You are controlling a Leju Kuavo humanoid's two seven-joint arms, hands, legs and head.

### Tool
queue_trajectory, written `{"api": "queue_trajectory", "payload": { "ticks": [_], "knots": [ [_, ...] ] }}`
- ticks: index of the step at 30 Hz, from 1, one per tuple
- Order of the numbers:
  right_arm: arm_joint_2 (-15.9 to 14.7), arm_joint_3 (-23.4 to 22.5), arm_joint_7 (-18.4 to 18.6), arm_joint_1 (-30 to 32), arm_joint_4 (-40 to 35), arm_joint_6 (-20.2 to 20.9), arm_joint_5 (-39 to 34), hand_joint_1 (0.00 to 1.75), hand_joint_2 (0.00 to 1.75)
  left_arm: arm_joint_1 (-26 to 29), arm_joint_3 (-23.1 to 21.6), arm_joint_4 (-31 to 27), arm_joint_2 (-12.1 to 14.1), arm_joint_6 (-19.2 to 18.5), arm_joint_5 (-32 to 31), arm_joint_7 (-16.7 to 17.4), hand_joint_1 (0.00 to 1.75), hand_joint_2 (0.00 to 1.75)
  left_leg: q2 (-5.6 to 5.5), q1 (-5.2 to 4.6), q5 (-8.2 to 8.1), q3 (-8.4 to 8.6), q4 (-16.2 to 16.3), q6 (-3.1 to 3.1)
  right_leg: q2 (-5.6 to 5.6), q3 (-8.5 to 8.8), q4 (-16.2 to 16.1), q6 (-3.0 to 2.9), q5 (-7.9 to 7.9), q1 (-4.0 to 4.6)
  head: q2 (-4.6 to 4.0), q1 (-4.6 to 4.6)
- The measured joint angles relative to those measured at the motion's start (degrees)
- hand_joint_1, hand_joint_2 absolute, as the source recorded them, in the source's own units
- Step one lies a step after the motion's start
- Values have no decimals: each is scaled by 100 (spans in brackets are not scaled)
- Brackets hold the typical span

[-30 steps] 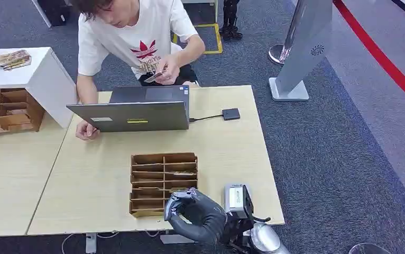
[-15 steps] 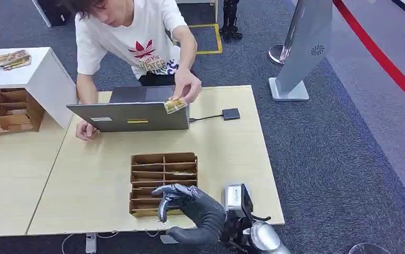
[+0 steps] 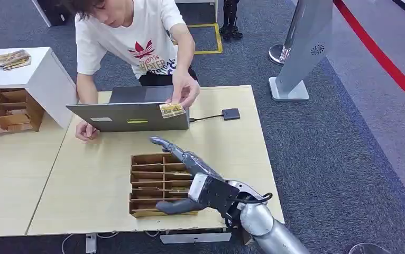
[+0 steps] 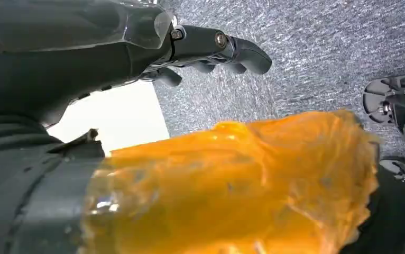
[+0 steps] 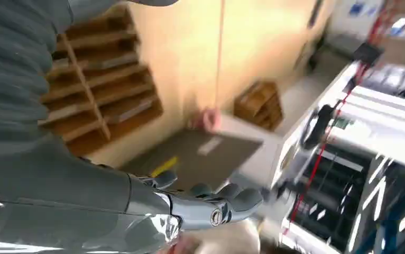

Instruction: Pass the card to the sensor for recognition and then transmit it.

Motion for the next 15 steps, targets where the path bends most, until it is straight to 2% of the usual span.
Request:
{"api": "queue_trajectory", "payload": {
  "ticks": [5, 9, 10, 14, 15],
  "knots": [
    [122, 131, 376, -278, -155, -1084, 1628, 0, 175, -1, 0, 0, -22, -31, -33, -35, 0, 0, 0, 0, 0, 0, 0, 0, 0, -1, 0, 0, 0, 0, 0, 0],
    [199, 183, 483, -338, -258, -1361, 2080, 0, 175, -2, 0, 0, -33, -33, -39, -46, 0, 0, -1, 0, 0, 0, 0, 0, -1, -1, 0, 0, -1, 0, 0, 0],
    [210, 188, 507, -337, -282, -1477, 2260, 0, 0, 0, 0, 0, -37, -33, -41, -48, 0, 0, -1, 0, 0, -1, 0, 0, -2, -1, 0, 1, -1, 0, 0, 0],
    [299, 190, 557, -329, -380, -1972, 2863, 0, 0, -4, 0, 0, -44, -31, -85, -55, 0, 0, 0, 0, 0, -1, 0, 0, 0, -2, 0, 0, -1, 0, 0, 0],
    [317, 190, 542, -329, -404, -2088, 2990, 0, 175, -5, 0, 0, -46, -31, -100, -57, 0, 0, 0, 0, 0, -1, 0, 0, 0, -2, 0, 0, -1, 0, 0, 0]
  ]
}}
